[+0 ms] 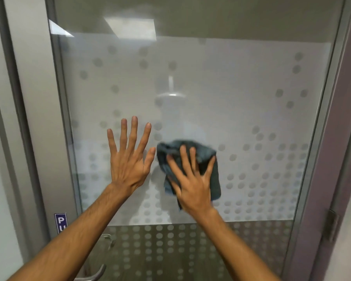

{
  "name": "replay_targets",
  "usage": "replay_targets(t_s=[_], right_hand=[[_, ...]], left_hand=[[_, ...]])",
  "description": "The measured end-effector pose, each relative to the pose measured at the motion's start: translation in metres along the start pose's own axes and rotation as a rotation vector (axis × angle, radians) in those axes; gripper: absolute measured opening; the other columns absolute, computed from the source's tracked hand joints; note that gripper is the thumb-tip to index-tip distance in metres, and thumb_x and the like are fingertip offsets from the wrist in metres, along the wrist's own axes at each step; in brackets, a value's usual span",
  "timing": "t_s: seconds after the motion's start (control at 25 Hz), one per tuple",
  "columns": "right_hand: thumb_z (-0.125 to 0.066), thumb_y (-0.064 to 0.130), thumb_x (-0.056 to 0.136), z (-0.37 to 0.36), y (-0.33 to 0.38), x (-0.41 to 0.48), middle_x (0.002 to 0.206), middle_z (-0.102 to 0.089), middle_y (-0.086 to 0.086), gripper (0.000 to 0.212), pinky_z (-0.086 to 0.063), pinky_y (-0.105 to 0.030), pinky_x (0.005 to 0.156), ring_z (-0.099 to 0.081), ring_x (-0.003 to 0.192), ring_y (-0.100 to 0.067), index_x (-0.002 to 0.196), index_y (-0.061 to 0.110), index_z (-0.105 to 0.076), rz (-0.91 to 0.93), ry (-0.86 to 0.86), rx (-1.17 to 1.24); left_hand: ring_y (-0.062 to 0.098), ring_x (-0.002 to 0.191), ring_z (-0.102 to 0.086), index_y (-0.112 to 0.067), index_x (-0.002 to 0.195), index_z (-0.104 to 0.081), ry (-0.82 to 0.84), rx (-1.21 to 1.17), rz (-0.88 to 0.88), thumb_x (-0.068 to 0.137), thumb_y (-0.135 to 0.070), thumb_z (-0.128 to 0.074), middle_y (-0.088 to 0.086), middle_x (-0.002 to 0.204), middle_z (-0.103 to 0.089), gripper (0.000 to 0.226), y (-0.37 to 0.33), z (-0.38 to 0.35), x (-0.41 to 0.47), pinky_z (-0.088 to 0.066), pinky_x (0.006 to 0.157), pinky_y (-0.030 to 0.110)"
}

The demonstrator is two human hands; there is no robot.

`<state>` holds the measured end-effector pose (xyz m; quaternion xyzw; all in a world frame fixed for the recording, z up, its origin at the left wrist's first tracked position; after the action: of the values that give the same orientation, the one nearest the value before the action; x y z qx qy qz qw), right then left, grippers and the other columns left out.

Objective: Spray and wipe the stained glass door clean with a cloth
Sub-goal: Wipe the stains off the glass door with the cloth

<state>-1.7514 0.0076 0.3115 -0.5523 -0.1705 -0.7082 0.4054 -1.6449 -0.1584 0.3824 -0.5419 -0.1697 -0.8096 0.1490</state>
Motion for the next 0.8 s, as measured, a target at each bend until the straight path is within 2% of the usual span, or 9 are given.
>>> replay_targets(t_s=[0.08, 0.16, 0.28, 0.4, 0.52, 0.8], right_hand=[[-0.050, 0.047, 0.104, -0.016, 0.012, -0.055, 0.168, -0.018, -0.008, 0.061, -0.015, -0.081, 0.112, -0.004, 0.158, -0.028, 0.159, 0.031, -0.029, 0.183, 0.084, -0.054], [-0.048, 0.042, 0.106, -0.023, 0.013, -0.087, 0.169, -0.021, -0.004, 0.059, -0.010, -0.076, 0.117, -0.012, 0.158, -0.026, 0.160, 0.031, -0.027, 0.415, 0.162, -0.119], [-0.044, 0.038, 0.108, -0.021, 0.002, -0.081, 0.170, -0.018, 0.000, 0.058, -0.005, -0.070, 0.120, -0.017, 0.157, -0.022, 0.161, 0.030, -0.020, 0.591, 0.202, -0.191], [-0.049, 0.036, 0.105, -0.010, -0.004, -0.036, 0.171, -0.015, -0.001, 0.064, -0.005, -0.072, 0.119, -0.010, 0.158, -0.024, 0.161, 0.029, -0.020, 0.522, 0.175, -0.178], [-0.053, 0.038, 0.105, 0.012, -0.005, 0.032, 0.169, -0.021, -0.005, 0.060, -0.008, -0.076, 0.117, -0.015, 0.157, -0.028, 0.159, 0.028, -0.029, 0.366, 0.072, -0.111], [-0.030, 0.050, 0.109, 0.053, -0.009, 0.203, 0.170, -0.015, -0.007, 0.056, -0.007, -0.077, 0.115, -0.010, 0.158, -0.029, 0.161, 0.031, -0.021, -0.008, -0.086, -0.137]], left_hand=[[0.035, 0.155, 0.000, -0.024, 0.160, -0.007, 0.028, 0.010, -0.034, 0.102, -0.057, -0.019, 0.014, 0.168, -0.002, 0.068, 0.007, 0.002, -0.005, -0.005, 0.121, 0.066], [0.036, 0.155, -0.001, -0.024, 0.160, -0.008, 0.041, 0.005, -0.048, 0.102, -0.058, -0.022, 0.014, 0.168, -0.003, 0.069, 0.014, 0.003, -0.010, -0.006, 0.121, 0.066], [0.034, 0.155, 0.000, -0.024, 0.160, -0.009, 0.044, -0.012, -0.047, 0.101, -0.058, -0.025, 0.014, 0.168, -0.003, 0.069, 0.026, 0.005, -0.014, -0.006, 0.122, 0.065], [0.034, 0.156, 0.000, -0.023, 0.160, -0.011, 0.049, -0.012, -0.044, 0.102, -0.057, -0.025, 0.013, 0.168, -0.003, 0.069, 0.035, 0.008, -0.015, -0.007, 0.122, 0.065], [0.034, 0.156, -0.001, -0.023, 0.160, -0.010, 0.056, -0.031, -0.019, 0.103, -0.056, -0.021, 0.013, 0.168, -0.003, 0.067, 0.040, 0.009, -0.013, -0.007, 0.122, 0.065], [0.032, 0.156, 0.000, -0.024, 0.160, -0.006, 0.050, -0.060, -0.017, 0.103, -0.046, -0.020, 0.011, 0.169, 0.000, 0.062, 0.046, 0.006, 0.000, -0.007, 0.122, 0.064]])
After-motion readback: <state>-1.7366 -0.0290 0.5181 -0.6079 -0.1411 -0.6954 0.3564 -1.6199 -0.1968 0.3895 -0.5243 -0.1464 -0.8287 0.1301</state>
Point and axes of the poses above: each hand's wrist, its own x-axis towards the middle knuckle, its own z-axis out of the back of the hand, y = z × x, the point moved 2 cm from there along x, towards the middle knuckle
